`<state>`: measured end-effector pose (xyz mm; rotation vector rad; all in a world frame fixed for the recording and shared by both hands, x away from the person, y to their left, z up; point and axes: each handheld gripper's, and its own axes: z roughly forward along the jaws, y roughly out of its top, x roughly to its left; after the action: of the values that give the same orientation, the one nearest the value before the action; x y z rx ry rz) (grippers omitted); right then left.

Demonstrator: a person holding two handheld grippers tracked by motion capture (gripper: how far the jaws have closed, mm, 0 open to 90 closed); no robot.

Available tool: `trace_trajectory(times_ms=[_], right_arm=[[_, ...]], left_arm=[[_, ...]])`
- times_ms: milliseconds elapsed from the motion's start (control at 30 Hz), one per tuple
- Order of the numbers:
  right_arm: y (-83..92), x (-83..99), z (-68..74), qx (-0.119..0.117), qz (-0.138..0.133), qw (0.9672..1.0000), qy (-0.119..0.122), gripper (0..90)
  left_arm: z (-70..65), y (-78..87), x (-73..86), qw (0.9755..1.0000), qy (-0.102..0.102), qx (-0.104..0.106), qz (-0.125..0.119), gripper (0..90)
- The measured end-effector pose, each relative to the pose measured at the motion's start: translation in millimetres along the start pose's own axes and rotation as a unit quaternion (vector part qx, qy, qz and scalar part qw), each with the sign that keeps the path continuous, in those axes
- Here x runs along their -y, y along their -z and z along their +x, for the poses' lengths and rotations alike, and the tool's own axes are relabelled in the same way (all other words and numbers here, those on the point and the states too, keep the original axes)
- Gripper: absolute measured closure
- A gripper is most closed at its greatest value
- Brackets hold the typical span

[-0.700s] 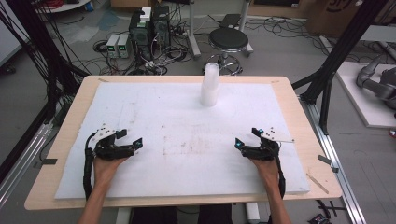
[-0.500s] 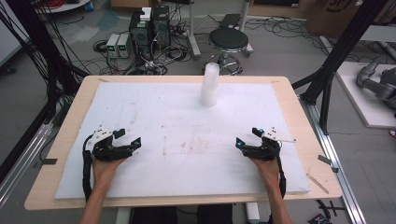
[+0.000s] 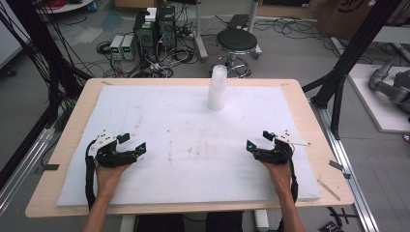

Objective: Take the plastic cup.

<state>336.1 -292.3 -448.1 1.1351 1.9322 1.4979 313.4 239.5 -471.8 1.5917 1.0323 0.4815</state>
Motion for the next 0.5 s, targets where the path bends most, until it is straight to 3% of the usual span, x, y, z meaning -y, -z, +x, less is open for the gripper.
trace_trajectory(times_ms=[133,267,300,333,367,400,433,500], right_arm=[[4.0,-19.5,-0.5,-0.005,-0.005,0.9999,0.009,13.0],[7.9,-48.4,0.4,-0.011,-0.010,0.9996,0.024,13.0],[9.6,-63.3,0.6,-0.011,-0.017,0.9992,0.034,13.0],[9.6,-63.3,0.6,-0.011,-0.017,0.9992,0.034,13.0],[10.6,-77.8,0.5,-0.010,-0.018,0.9989,0.043,13.0],[10.6,-77.8,0.5,-0.010,-0.018,0.9989,0.043,13.0],[10.4,-92.4,-0.6,-0.013,-0.018,0.9985,0.050,13.0],[10.1,-100.0,-0.8,-0.013,-0.017,0.9983,0.055,13.0]], left_arm=[[-0.5,0.4,0.4,1.0000,0.002,0.000,-0.005,15.2],[-1.6,2.1,1.0,0.9999,-0.003,-0.005,-0.013,15.2],[-1.6,2.2,1.2,0.9999,-0.005,-0.005,-0.014,15.1],[-1.8,2.7,1.3,0.9999,-0.006,-0.004,-0.015,15.1],[-2.1,2.8,1.5,0.9998,-0.006,-0.004,-0.017,15.2],[-2.1,2.9,1.6,0.9998,-0.007,-0.004,-0.018,15.2],[-2.0,3.1,1.6,0.9998,-0.007,-0.003,-0.018,15.1],[-1.8,3.1,1.6,0.9998,-0.006,-0.003,-0.018,15.2]])
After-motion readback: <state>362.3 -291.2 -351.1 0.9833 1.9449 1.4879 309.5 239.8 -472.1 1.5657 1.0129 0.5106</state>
